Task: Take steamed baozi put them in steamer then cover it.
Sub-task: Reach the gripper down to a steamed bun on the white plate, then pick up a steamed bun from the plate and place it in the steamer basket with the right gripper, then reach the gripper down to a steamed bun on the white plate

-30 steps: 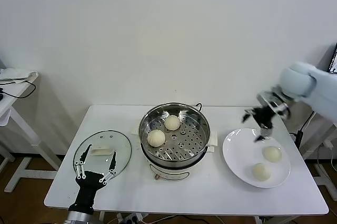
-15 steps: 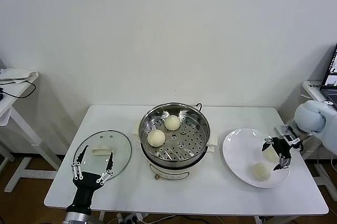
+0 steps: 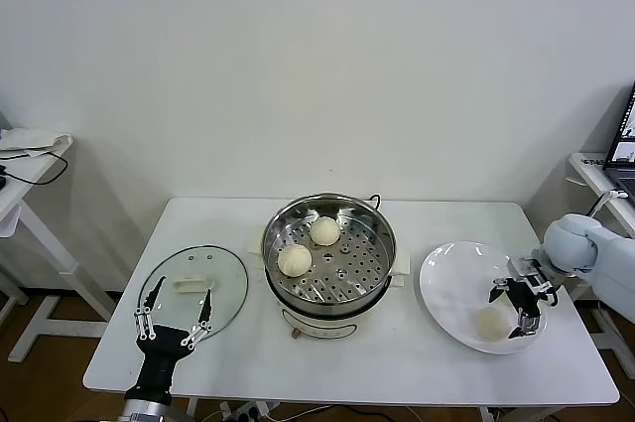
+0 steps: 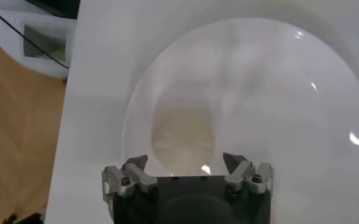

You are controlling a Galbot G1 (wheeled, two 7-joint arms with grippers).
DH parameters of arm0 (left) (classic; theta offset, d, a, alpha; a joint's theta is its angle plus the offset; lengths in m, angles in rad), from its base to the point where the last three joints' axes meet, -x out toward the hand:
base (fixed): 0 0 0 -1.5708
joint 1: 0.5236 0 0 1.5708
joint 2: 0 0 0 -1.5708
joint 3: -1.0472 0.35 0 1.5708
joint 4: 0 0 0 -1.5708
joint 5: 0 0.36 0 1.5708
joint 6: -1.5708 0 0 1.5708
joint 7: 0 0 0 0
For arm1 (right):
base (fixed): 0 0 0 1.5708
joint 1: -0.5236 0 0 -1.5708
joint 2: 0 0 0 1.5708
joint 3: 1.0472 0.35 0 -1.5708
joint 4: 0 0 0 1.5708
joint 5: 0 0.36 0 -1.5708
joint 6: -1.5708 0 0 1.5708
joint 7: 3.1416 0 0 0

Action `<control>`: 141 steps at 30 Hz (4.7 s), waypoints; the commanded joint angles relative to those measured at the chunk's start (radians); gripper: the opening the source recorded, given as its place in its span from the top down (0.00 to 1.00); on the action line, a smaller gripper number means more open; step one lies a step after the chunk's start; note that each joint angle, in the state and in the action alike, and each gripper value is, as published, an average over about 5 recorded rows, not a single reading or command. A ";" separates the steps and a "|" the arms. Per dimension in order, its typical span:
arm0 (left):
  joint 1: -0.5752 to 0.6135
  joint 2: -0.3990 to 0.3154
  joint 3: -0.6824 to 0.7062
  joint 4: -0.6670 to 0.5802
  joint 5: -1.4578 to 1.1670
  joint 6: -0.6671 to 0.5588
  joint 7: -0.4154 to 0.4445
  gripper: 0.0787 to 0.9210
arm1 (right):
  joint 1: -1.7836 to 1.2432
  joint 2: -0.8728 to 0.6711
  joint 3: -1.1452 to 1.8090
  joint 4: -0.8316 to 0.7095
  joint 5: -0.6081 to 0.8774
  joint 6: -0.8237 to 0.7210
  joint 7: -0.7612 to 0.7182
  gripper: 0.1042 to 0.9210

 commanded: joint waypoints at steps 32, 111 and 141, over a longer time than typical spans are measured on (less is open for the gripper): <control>-0.003 0.009 0.018 -0.009 0.008 -0.006 0.000 0.12 | 0.635 0.046 -0.326 0.137 0.162 0.158 -0.040 0.32; -0.014 0.012 0.012 -0.015 0.005 -0.023 -0.006 0.12 | 0.738 0.361 -0.365 0.222 0.070 0.579 0.042 0.12; 0.022 0.001 0.003 -0.032 0.018 -0.020 -0.008 0.12 | 0.224 0.071 -0.140 -0.337 0.108 0.057 -0.031 0.12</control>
